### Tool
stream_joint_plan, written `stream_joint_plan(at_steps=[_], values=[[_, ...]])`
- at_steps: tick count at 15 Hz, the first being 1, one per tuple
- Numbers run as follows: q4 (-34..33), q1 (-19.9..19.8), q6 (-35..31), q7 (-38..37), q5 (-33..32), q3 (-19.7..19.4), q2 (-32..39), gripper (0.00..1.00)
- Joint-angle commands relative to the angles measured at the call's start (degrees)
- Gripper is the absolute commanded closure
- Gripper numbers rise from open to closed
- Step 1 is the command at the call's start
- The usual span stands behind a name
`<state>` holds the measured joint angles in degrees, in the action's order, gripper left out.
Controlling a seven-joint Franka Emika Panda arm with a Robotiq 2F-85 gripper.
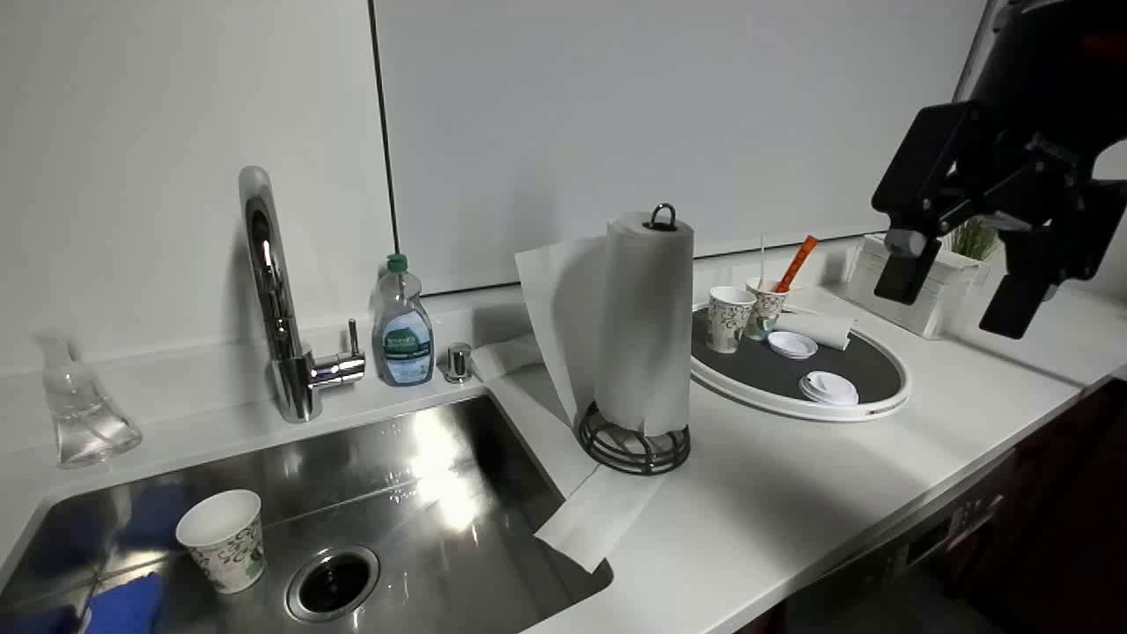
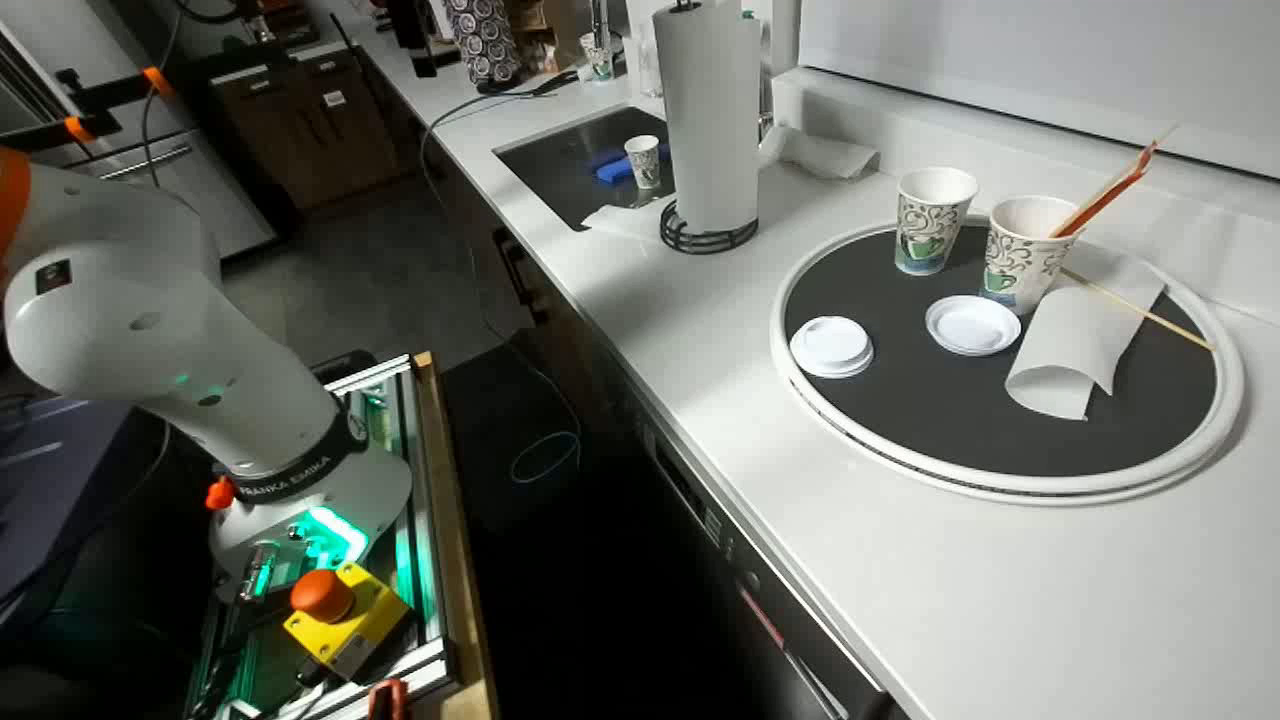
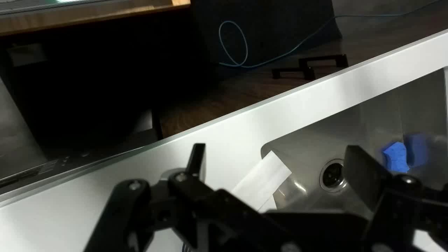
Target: Remove the stick from the bowl and put it on the tray
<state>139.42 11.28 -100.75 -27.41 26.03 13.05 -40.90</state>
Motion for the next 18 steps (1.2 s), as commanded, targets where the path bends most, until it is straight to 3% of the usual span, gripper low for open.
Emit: stream_joint_plan(at_steps=[1,10,13,18], values=[[-0.2,-1.4,0.5,0.6,0.6,1.0,-0.2,0.00],[-0.2,-1.4,0.5,0.6,0.6,1.0,-0.2,0.00],[1.2,-6.6,-3.4,-4.6,-2.6,1.5,-0.5,0.00],[3.1,-16.0,-8.9,-6.2,-7.3,-2.9,2.8,0.00]])
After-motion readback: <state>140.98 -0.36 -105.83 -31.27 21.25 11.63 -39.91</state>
